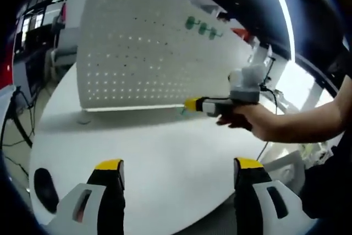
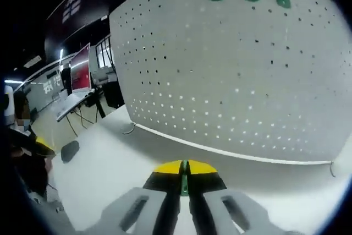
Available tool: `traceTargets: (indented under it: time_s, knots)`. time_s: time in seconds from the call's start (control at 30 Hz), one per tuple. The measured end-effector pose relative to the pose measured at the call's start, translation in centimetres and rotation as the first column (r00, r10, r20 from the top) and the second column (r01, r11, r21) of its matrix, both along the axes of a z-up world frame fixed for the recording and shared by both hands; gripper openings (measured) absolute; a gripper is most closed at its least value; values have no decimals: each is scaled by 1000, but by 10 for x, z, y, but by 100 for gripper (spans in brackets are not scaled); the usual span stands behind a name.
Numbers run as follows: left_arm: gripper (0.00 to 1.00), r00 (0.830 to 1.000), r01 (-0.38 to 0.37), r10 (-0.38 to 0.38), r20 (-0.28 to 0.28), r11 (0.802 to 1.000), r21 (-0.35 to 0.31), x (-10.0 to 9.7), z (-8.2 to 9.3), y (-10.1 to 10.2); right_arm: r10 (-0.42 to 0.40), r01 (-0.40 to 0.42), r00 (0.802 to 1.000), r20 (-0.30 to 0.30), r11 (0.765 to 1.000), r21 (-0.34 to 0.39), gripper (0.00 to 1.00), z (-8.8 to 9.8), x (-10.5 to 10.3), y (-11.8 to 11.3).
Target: Insert the hook assembly into the mounting plate slot until the hook locks in place.
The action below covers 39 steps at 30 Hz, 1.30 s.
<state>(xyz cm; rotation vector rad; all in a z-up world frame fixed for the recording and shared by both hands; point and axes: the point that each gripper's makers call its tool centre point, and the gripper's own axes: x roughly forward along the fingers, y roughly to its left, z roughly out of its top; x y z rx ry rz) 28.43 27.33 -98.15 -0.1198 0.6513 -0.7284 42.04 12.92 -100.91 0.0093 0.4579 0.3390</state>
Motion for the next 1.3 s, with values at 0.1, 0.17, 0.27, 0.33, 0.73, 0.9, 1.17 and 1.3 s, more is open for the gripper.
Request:
traceTargets:
  time_s: [0.1,0.17,0.27,0.33,0.73,0.9,1.17,1.3]
  knots:
    - [82,1000,2,-2,13,1000,-7,2,7,-3,-6,4,999,32,998,68,0,21,-5,3]
    - [82,1000,6,-6,24,1000,-17,3,12,-6,-8,3,998,58,995,100,0,37,-11,3]
    - [82,999,14,-13,30,999,-38,3,20,-12,-55,35,992,114,984,173,0,65,-21,0]
    - [82,999,16,-14,42,999,-49,3,25,-16,-67,36,988,136,976,215,0,81,-31,1]
    - [72,999,5,1,50,994,-111,14,47,-35,23,-88,979,204,946,311,0,122,-101,42]
    - [67,1000,16,-11,29,978,-206,10,57,-50,66,-138,973,221,933,333,0,129,-122,62]
    - [40,998,67,-62,30,968,-242,-1,68,-62,61,-153,966,251,919,364,0,137,-138,75]
    - [32,997,72,-70,19,962,-262,-3,70,-65,71,-169,960,270,917,361,0,143,-143,79]
